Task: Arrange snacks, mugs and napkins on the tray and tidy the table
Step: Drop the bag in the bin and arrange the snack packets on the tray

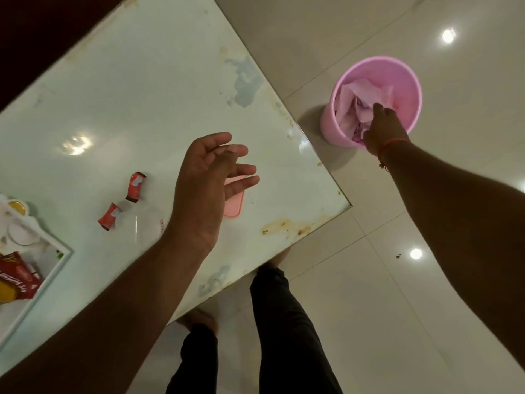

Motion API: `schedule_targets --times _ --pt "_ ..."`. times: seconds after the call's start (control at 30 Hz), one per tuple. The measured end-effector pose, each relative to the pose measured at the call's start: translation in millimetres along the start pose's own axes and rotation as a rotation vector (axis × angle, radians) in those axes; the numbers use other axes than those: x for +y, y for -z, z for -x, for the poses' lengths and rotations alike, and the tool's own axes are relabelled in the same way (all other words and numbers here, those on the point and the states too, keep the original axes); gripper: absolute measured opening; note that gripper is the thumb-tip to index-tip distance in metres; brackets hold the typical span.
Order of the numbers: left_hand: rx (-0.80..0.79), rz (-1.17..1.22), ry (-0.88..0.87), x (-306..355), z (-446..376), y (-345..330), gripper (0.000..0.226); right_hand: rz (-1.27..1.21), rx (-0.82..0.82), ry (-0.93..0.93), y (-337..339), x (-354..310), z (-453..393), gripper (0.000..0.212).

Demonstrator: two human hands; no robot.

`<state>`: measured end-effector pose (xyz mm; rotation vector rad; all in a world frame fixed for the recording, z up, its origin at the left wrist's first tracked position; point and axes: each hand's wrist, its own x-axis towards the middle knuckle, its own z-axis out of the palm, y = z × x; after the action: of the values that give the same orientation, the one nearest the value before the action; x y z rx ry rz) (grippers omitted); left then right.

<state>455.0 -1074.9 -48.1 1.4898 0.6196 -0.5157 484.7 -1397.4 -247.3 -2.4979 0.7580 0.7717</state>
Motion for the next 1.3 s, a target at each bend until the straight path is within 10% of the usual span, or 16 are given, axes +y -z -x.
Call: schedule_targets --times 0.27,0.73,1.0,1.3 --pt "0.068 0.036 -0.033 5 17 63 0.02 0.047 0.095 0.108 33 -36 59 0.058" --pt "0.402 0.268 -0.036 -23 90 369 0.02 0.217 0.203 0.514 -35 -297 227 0.075" --pt "0.533 0.124 -0.016 -52 148 539 0.032 0.286 0.077 0.835 -177 -455 387 0.069" --pt "0.377 -0.523 0.053 -119 142 582 0.079 0.623 0.031 1.218 -258 -502 452 0.072"
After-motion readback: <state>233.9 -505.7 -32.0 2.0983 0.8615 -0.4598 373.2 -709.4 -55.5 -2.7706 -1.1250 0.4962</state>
